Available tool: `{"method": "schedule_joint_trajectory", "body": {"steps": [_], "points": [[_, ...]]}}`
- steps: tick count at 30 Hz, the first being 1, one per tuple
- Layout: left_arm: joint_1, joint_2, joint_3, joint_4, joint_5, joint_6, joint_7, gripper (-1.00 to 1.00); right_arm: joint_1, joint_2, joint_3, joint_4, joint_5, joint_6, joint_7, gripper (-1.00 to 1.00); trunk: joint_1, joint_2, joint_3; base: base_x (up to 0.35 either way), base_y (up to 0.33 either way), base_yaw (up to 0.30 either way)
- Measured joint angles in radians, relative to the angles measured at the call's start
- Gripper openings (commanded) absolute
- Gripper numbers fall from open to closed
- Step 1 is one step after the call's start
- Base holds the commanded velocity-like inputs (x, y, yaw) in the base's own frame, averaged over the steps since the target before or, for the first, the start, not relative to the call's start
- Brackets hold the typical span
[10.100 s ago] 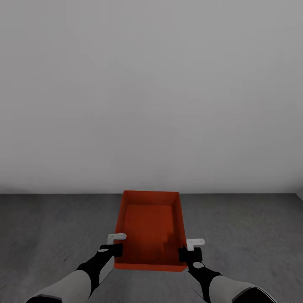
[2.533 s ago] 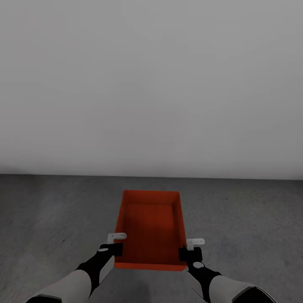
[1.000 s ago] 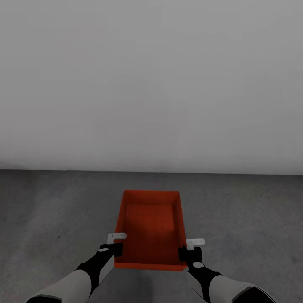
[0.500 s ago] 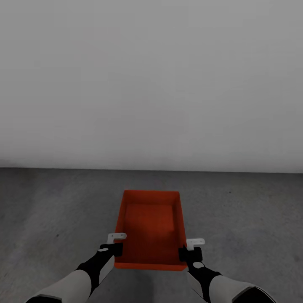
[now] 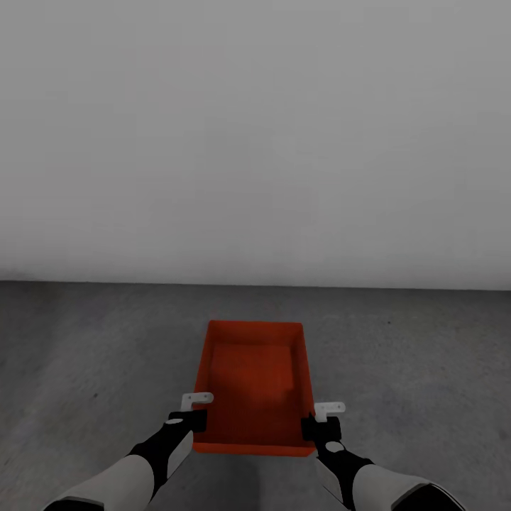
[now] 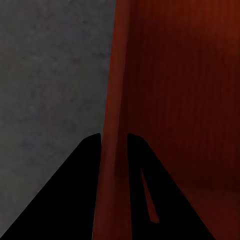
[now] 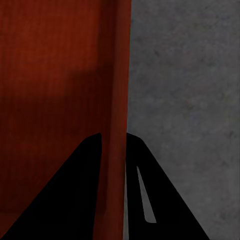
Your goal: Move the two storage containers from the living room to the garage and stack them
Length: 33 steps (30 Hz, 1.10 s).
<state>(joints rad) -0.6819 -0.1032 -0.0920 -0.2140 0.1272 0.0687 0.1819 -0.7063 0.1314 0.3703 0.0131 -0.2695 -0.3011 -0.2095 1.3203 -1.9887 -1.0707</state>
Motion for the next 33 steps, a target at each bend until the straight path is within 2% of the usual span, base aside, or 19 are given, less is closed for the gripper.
{"method": "schedule_joint_trajectory", "body": {"steps": [7, 16, 33], "points": [[0.0, 0.0, 0.0, 0.0, -0.001, 0.0, 0.0, -1.0, 0.0, 0.0, 0.0, -0.001, -0.001, 0.0, 0.0, -1.0, 0.0, 0.0, 0.0, 0.0, 0.0, 0.006], [0.0, 0.0, 0.0, -0.001, 0.0, 0.0, 0.0, -1.0, 0.0, 0.0, 0.001, 0.0, -0.003, 0.0, -0.001, -1.0, 0.0, 0.0, 0.0, 0.0, 0.0, 0.135], [0.0, 0.0, 0.001, 0.0, -0.001, 0.0, 0.0, -1.0, 0.0, 0.0, 0.0, 0.001, -0.001, 0.0, -0.001, -1.0, 0.004, -0.007, -0.003, 0.0, 0.0, 0.006]]}}
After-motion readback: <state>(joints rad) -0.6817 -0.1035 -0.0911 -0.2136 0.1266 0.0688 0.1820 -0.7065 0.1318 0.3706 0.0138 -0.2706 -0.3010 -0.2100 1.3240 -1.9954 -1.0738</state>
